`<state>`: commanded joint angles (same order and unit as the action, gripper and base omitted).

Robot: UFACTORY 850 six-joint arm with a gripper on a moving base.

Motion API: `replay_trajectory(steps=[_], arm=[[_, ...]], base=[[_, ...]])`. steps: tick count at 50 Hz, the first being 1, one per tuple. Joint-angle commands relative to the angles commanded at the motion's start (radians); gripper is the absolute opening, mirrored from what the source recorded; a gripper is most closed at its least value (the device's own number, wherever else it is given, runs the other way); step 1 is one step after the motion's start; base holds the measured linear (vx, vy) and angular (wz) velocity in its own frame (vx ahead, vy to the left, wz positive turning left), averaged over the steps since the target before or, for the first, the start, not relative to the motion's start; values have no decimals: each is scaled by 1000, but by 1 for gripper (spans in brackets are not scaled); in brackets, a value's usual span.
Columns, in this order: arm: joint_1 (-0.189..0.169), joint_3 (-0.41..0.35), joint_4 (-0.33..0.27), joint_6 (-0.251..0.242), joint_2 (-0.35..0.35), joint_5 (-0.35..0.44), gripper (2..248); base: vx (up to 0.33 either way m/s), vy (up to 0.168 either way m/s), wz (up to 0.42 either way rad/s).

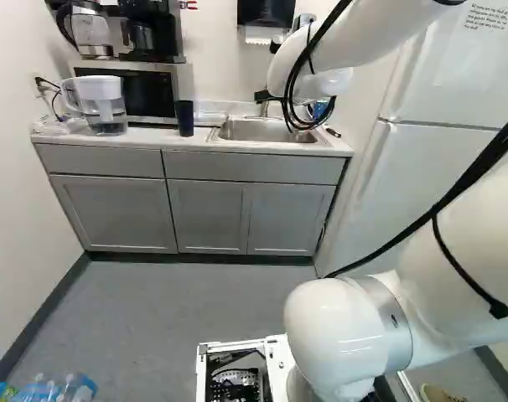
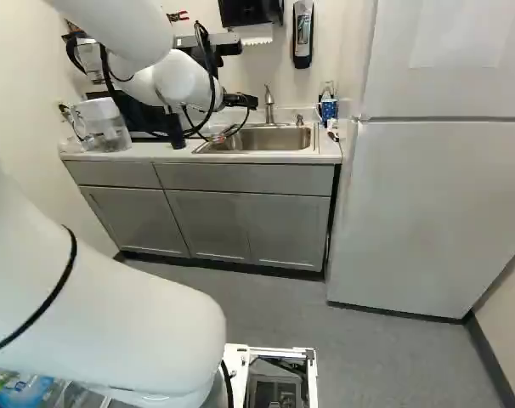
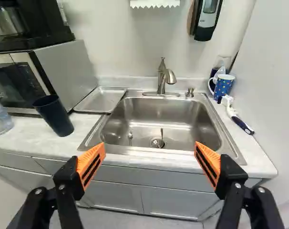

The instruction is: Rinse the cup and place it in the tray

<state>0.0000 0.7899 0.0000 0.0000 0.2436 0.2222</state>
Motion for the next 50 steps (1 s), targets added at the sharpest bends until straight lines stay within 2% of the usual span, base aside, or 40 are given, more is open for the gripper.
replay_trajectory(steps=[34,50], arm=[[0,0,0,0,0,0,247],[0,0,0,0,0,0,247]], base=[[98,-12,-5],[112,-11,161]])
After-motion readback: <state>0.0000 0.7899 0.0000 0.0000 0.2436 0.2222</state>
